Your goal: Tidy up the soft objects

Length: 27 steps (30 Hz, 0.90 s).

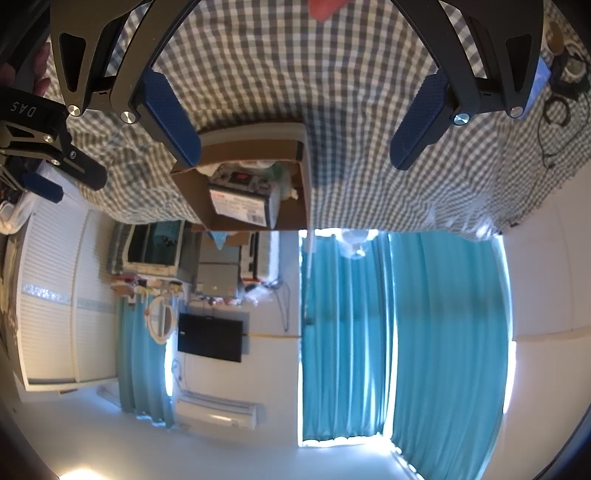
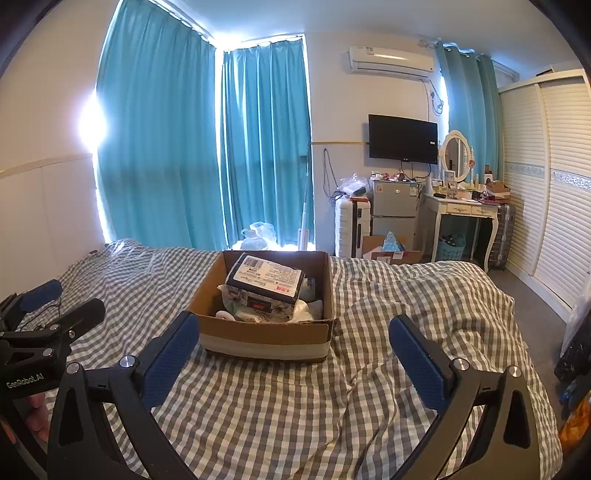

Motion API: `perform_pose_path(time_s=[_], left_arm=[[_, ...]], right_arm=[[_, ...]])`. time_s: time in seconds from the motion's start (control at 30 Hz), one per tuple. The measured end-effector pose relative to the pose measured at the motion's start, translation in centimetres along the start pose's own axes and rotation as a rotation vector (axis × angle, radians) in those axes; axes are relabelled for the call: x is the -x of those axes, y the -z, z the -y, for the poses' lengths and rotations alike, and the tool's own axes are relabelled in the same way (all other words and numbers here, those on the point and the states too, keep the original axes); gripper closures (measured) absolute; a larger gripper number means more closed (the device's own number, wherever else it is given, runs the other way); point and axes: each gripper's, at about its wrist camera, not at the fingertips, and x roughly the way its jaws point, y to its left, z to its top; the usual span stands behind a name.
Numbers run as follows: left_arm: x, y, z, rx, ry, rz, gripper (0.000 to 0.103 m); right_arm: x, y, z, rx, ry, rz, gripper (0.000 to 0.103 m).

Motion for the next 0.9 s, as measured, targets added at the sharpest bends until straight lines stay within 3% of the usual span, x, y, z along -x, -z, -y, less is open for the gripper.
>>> perform_pose_path(time_s=[0.9], left_arm=[[0.06,-0.45,0.21,-0.020,-0.011,-0.001,0.000]], right_arm=[[-0.34,0.18,0.18,-0.030,-0.002,-0.006,0.000]])
